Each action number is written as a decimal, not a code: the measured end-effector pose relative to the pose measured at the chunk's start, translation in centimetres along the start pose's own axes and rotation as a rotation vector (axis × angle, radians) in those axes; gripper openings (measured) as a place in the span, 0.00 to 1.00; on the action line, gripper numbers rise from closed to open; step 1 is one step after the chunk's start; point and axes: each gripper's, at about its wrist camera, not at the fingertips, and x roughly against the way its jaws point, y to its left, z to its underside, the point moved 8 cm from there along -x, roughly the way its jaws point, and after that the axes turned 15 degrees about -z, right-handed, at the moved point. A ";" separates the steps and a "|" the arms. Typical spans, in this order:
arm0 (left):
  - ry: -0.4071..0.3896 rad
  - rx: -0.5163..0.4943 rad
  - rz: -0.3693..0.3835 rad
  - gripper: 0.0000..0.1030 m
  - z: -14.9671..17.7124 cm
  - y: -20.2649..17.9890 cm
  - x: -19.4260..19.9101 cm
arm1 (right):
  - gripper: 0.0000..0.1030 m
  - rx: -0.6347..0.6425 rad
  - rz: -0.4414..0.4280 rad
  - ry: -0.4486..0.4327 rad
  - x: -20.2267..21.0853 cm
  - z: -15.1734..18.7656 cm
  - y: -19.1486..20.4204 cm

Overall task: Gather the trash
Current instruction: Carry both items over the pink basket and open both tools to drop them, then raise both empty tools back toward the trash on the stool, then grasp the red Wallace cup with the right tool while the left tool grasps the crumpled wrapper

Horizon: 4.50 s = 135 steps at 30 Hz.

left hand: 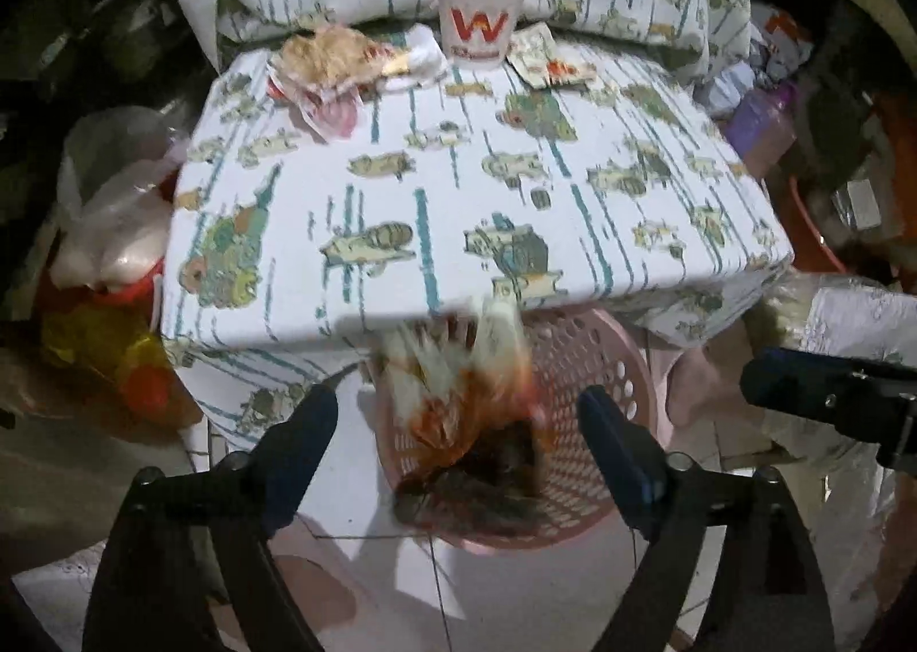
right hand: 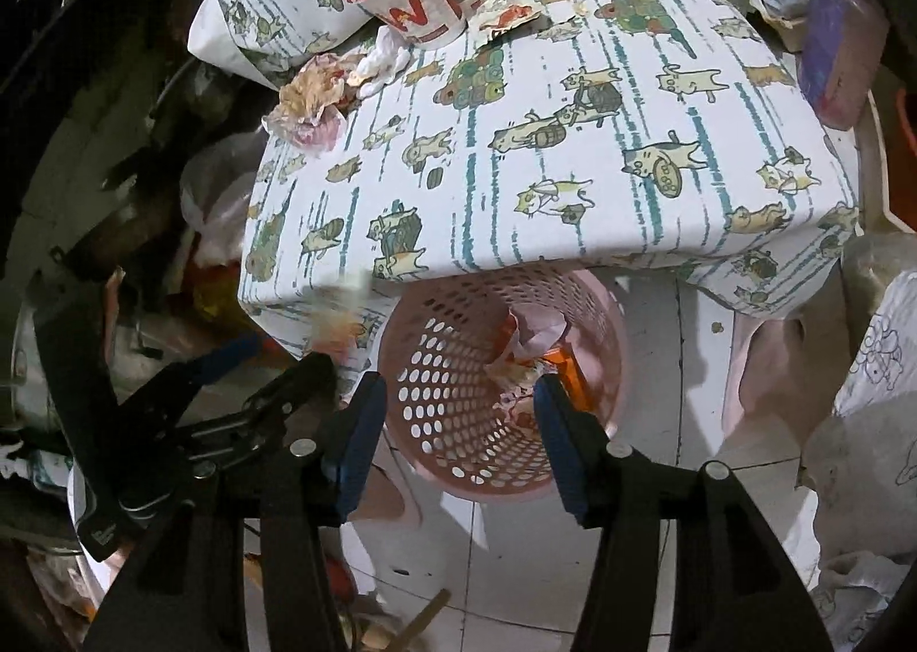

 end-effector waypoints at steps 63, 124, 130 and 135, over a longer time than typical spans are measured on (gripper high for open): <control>-0.442 0.219 -0.113 1.00 -10.5 12.5 16.6 | 0.74 0.362 0.105 -0.349 14.2 -12.7 10.2; 0.365 0.260 0.041 0.72 -21.4 10.0 -15.8 | 0.92 0.366 0.359 0.047 -14.9 -30.3 5.2; 0.370 0.284 0.076 0.55 -21.3 9.7 -16.0 | 0.73 0.350 0.327 0.078 -14.0 -29.7 4.8; 0.320 0.241 0.079 0.27 -22.1 9.8 -14.7 | 0.73 0.354 0.272 0.034 -11.6 -30.2 5.3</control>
